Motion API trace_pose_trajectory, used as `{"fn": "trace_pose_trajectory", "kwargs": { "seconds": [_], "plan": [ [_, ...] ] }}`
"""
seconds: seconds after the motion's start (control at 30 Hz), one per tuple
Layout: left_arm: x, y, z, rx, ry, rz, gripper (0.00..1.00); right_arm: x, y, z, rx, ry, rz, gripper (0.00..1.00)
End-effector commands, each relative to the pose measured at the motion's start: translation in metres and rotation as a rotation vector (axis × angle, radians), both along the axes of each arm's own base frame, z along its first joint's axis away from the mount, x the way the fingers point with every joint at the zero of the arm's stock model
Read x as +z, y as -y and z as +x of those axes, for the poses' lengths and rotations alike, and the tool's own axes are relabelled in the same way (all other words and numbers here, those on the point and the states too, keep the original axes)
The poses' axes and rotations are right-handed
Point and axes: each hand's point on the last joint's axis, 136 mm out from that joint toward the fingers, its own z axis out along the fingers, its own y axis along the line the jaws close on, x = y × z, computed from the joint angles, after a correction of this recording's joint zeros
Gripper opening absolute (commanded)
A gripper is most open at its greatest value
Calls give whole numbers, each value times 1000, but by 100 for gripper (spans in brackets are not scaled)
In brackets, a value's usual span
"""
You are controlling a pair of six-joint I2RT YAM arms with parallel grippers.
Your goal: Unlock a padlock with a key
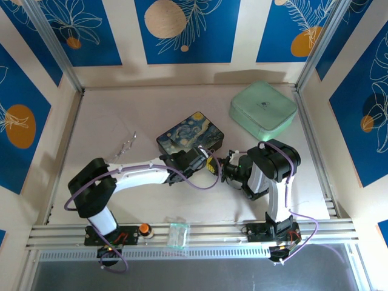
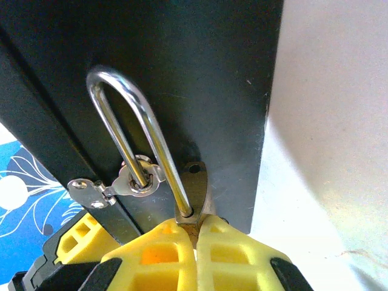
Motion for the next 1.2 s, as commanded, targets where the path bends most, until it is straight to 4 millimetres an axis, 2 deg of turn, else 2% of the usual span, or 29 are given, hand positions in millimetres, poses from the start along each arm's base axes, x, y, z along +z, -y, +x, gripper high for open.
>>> {"fn": "trace_pose_trajectory", "kwargs": {
  "seconds": [0.0, 0.17, 0.4, 0.6, 0.73, 1.0, 1.17],
  "plan": [
    [-44, -60, -53, -32, -251, 247, 34, -68, 61, 18, -283, -216, -176, 0],
    [-42, -53, -55, -62, -242, 242, 34, -61, 58, 27, -297, -237, -120, 0],
    [-46, -59, -53, -55, -225, 270, 34, -62, 78, 19, -353, -273, -224, 0],
    [-46, -62, -54, -51, -219, 267, 34, -57, 83, 25, -349, -274, -221, 0],
    [-46, -61, -54, -54, -218, 260, 34, -59, 78, 24, -324, -274, -229, 1],
    [-45, -59, -54, -55, -220, 251, 34, -47, 68, 26, -296, -181, -247, 11],
    [-43, -57, -53, -54, -215, 242, 34, -48, 68, 21, -289, -175, -301, 15]
  ]
}}
